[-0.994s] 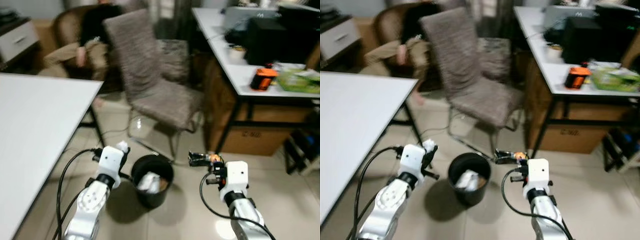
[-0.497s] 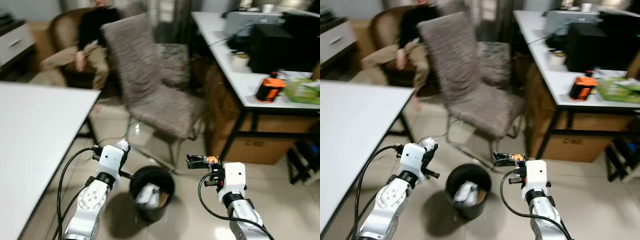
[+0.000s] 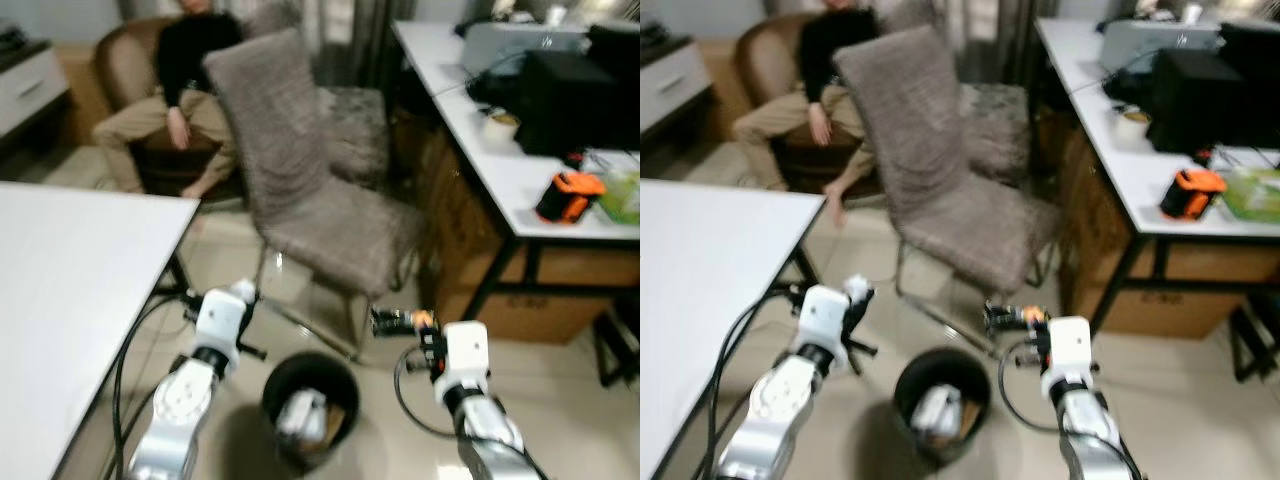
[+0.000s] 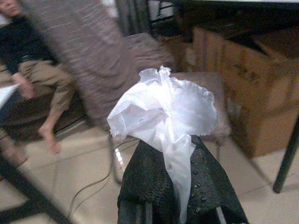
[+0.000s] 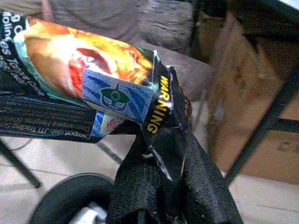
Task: Picking trash to rubbish bin
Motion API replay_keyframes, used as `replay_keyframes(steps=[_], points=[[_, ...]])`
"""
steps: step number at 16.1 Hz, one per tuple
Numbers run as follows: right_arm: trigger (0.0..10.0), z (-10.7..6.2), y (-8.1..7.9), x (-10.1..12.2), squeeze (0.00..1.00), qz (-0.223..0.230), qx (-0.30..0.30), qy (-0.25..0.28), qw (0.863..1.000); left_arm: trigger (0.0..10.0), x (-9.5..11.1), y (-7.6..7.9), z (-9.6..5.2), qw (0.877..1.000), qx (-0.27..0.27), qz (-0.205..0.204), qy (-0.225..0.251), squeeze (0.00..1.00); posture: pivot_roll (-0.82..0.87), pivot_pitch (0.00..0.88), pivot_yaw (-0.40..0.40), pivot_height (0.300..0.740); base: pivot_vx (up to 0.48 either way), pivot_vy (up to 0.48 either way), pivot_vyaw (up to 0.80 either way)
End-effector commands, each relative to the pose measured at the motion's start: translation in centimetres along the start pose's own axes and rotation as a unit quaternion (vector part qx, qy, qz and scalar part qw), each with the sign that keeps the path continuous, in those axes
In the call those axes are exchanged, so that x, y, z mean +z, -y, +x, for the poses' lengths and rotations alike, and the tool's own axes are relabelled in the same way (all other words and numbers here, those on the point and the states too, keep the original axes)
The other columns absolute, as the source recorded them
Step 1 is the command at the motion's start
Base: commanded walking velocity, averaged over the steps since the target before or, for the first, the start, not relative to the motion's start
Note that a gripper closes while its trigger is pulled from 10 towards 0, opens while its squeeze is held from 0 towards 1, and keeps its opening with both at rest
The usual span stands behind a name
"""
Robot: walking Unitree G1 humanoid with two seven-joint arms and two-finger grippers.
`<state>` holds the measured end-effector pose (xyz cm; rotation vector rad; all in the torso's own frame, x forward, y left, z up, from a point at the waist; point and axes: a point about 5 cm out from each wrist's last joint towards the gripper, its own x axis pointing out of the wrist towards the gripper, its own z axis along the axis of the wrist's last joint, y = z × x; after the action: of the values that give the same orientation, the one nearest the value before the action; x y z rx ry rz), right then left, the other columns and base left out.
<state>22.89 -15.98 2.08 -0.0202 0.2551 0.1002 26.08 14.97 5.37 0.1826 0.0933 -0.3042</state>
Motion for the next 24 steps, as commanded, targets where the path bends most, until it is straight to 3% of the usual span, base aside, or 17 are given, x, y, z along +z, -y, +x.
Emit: replay_keyframes(steps=[1,6,11,16,18,24], points=[[10.0,-0.1,1.1,0.0,0.00,-0.007,-0.015,-0.003,1.000,10.0,0.3,0.7,0.3,1.000,-0.012,-0.001,0.005,0.00,-0.17,0.000,-0.017,0.740,0.382,0.000,0.00],[10.0,-0.1,1.3,0.1,0.00,-0.010,-0.015,-0.005,1.000,10.0,0.3,0.8,0.3,1.000,-0.012,-0.005,0.006,0.00,-0.17,0.000,-0.021,0.740,0.377,0.000,0.00],[10.0,0.3,1.1,-0.1,0.00,-0.021,-0.009,-0.015,1.000,10.0,0.1,0.6,0.0,1.000,-0.013,0.001,-0.002,0.00,-0.17,0.000,-0.020,0.740,0.000,0.000,0.00],[10.0,3.5,1.2,-0.5,0.00,-0.072,0.014,-0.078,0.994,10.0,0.4,-0.6,-0.9,0.999,-0.025,0.041,-0.016,0.00,-0.17,0.037,-0.018,0.740,0.000,0.000,0.00],[10.0,5.5,0.5,-0.5,0.00,-0.096,0.052,-0.125,0.986,10.0,0.8,-1.2,-1.4,0.996,-0.047,0.067,-0.023,0.00,-0.15,0.056,-0.017,0.740,0.000,0.000,0.00],[10.0,8.8,-2.3,2.6,0.00,-0.135,0.138,-0.128,0.973,10.0,1.4,-2.2,-2.9,0.996,-0.038,0.079,-0.031,0.00,-0.12,0.079,-0.043,0.740,0.000,0.000,0.00]])
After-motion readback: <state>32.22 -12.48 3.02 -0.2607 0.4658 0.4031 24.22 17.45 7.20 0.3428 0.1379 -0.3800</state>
